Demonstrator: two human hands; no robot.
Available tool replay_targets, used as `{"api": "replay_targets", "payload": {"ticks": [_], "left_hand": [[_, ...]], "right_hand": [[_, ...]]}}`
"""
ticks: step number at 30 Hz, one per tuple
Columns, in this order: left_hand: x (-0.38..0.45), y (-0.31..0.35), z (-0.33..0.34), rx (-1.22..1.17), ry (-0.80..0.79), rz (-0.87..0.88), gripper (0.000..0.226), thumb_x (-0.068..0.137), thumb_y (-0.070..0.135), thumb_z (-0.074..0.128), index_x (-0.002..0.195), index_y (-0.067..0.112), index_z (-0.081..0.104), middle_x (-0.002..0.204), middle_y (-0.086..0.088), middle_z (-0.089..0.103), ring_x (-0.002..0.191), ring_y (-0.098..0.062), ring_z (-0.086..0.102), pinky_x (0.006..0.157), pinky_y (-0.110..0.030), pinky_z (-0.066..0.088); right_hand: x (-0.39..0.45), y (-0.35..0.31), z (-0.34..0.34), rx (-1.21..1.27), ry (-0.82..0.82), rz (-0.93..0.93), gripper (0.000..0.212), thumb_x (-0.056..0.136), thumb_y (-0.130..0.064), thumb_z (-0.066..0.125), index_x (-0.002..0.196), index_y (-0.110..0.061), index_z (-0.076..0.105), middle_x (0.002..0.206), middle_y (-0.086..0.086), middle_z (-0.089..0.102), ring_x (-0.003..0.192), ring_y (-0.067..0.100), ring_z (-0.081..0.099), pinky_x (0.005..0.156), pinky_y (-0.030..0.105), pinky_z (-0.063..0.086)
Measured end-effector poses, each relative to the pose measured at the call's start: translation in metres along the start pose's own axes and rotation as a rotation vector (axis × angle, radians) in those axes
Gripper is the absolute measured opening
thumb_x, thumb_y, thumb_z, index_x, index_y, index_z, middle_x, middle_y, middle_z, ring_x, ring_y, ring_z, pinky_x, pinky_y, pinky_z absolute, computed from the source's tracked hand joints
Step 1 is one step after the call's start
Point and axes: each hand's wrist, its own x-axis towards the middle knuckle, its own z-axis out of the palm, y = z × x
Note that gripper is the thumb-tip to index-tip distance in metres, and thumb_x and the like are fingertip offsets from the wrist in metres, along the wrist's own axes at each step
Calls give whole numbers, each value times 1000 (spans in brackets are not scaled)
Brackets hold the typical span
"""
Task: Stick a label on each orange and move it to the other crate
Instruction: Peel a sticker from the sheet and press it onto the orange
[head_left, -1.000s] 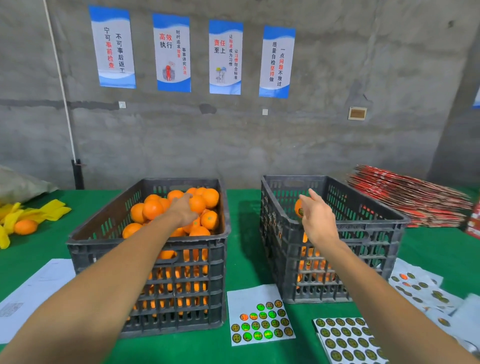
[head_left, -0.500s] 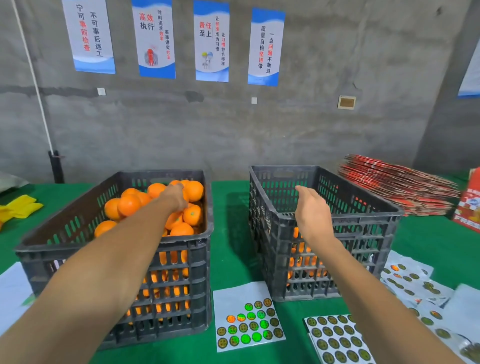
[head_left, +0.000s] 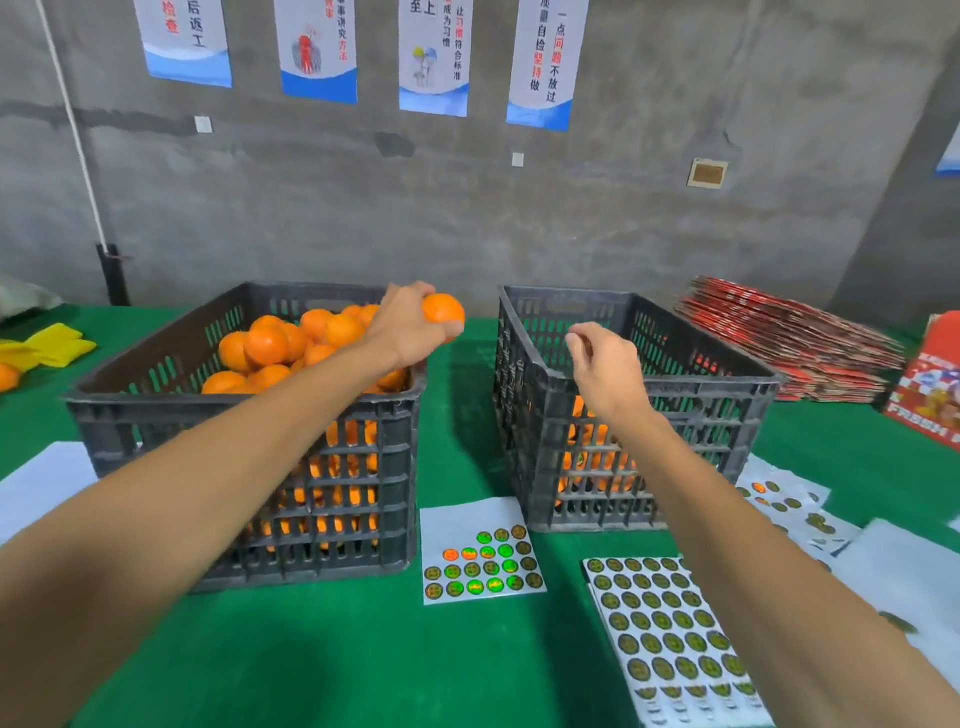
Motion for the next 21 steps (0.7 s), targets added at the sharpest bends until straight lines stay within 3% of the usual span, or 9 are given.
{"api": "replay_targets", "payload": {"ticks": [2, 5, 8, 11, 14, 17, 21], "left_hand": [[-15, 8, 9, -45, -35, 30, 76, 88, 42, 78, 150, 12, 46, 141, -21, 55, 123, -38, 59, 105, -48, 49], [-30, 14, 15, -20, -3, 64, 73, 93, 41, 74, 152, 13, 42, 145, -18, 50, 129, -35, 53, 108, -42, 45], [-35, 15, 12, -22, 1, 49, 74, 98, 39, 68, 157, 11, 34, 153, -16, 46, 137, -34, 48, 111, -47, 44], [-38, 16, 10, 10, -35, 78, 74, 100, 40, 65, 158, 11, 30, 157, -15, 43, 140, -34, 46, 113, -48, 42], [-40, 18, 12, 38, -55, 118, 74, 100, 39, 65, 159, 10, 29, 159, -16, 40, 141, -34, 44, 114, -48, 41], [-40, 18, 12, 7, -54, 96, 73, 101, 38, 64, 159, 11, 28, 159, -14, 39, 141, -34, 45, 114, -49, 42], [-40, 17, 13, -16, -49, 82, 73, 101, 38, 64, 159, 12, 28, 159, -13, 39, 142, -34, 44, 115, -50, 41]], "right_hand": [[-13, -8, 2, 101, -14, -68, 29, 106, -17, 53, 126, -1, 67, 120, 14, 71, 112, 28, 64, 99, 33, 46], [-45, -24, 23, 126, 63, -319, 18, 100, -5, 61, 114, 1, 71, 114, 13, 71, 107, 23, 66, 98, 22, 45], [-81, -27, 61, 115, -47, -467, 12, 98, -1, 62, 106, 1, 71, 104, 11, 69, 96, 20, 64, 92, 28, 51], [-112, -18, 99, 94, -465, -221, 19, 101, -14, 60, 113, -6, 73, 111, 11, 67, 99, 25, 65, 94, 41, 53], [-141, -1, 125, 63, -703, -56, 28, 101, -27, 62, 123, -13, 72, 126, 11, 63, 113, 27, 61, 104, 44, 48], [-162, 11, 139, 47, -777, -29, 33, 100, -31, 64, 123, -9, 73, 128, 14, 63, 121, 27, 55, 105, 39, 44], [-176, 19, 151, -26, -725, 3, 42, 101, -43, 58, 129, -13, 69, 134, 8, 52, 127, 24, 42, 107, 37, 38]]}}
